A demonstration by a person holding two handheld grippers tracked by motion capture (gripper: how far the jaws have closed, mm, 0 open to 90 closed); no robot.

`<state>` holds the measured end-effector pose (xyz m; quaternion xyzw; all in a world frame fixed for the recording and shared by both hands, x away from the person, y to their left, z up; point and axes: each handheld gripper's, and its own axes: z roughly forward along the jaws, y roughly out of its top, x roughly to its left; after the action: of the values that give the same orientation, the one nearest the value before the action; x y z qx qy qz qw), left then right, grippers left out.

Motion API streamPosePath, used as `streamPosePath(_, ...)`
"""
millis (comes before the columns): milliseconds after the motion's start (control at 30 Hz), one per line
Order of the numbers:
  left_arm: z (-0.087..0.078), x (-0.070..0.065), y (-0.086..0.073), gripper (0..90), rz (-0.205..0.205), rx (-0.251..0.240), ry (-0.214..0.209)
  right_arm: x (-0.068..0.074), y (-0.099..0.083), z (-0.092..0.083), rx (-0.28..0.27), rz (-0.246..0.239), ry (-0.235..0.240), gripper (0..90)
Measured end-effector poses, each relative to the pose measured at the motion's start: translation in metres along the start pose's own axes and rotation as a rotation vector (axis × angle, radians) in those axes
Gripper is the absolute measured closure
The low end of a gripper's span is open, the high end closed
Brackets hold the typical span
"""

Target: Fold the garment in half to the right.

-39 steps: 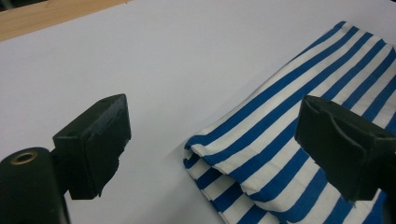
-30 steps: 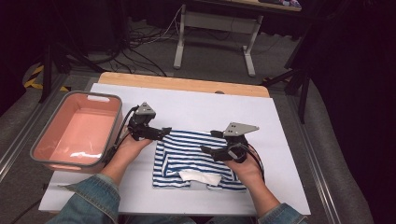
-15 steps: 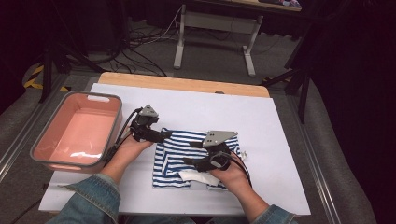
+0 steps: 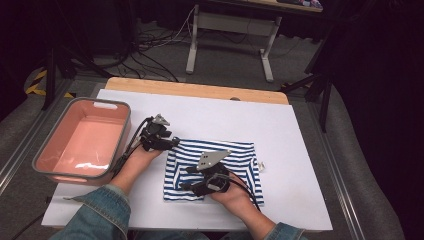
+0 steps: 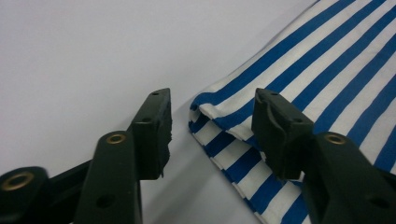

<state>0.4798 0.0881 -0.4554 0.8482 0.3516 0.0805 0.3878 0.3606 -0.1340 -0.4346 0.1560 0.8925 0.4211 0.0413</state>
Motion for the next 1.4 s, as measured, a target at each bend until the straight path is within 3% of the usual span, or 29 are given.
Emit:
streamPosePath(233, 0.006, -0.001, -0.001, 56.1, -0.006, 0.030, 0.006, 0.007, -0.003, 0.015, 0.042, -0.016, 0.037, 45.1)
streamPosePath(500, 0.011, -0.006, -0.001, 61.9, 0.038, 0.065, 0.030, 0.015, -0.006, 0.030, 0.099, -0.037, 0.058, 44.7)
streamPosePath(733, 0.012, -0.005, -0.002, 64.3, 0.022, 0.062, 0.028, 0.019, -0.011, 0.035, 0.100, -0.061, 0.042, 39.2)
streamPosePath(1000, 0.013, -0.007, -0.001, 66.2, 0.019, 0.060, 0.038, 0.025, -0.013, 0.038, 0.094, -0.113, -0.009, 40.3)
streamPosePath(1167, 0.013, -0.008, -0.001, 81.9, 0.012, 0.060, 0.023, 0.029, -0.013, 0.038, 0.096, -0.135, -0.069, 51.5)
streamPosePath(1267, 0.013, -0.010, 0.000, 85.1, 0.024, 0.070, 0.030, 0.028, -0.014, 0.037, 0.093, -0.134, -0.088, 60.3)
streamPosePath(1333, 0.013, -0.010, 0.000, 86.0, 0.006, 0.067, 0.028, 0.028, -0.013, 0.037, 0.098, -0.151, -0.124, 76.2)
streamPosePath(1367, 0.013, -0.010, 0.000, 86.0, 0.006, 0.067, 0.028, 0.028, -0.013, 0.037, 0.098, -0.151, -0.124, 76.2)
streamPosePath(1400, 0.012, -0.009, 0.001, 86.1, -0.005, 0.068, 0.027, 0.027, -0.011, 0.037, 0.104, -0.143, -0.132, 82.7)
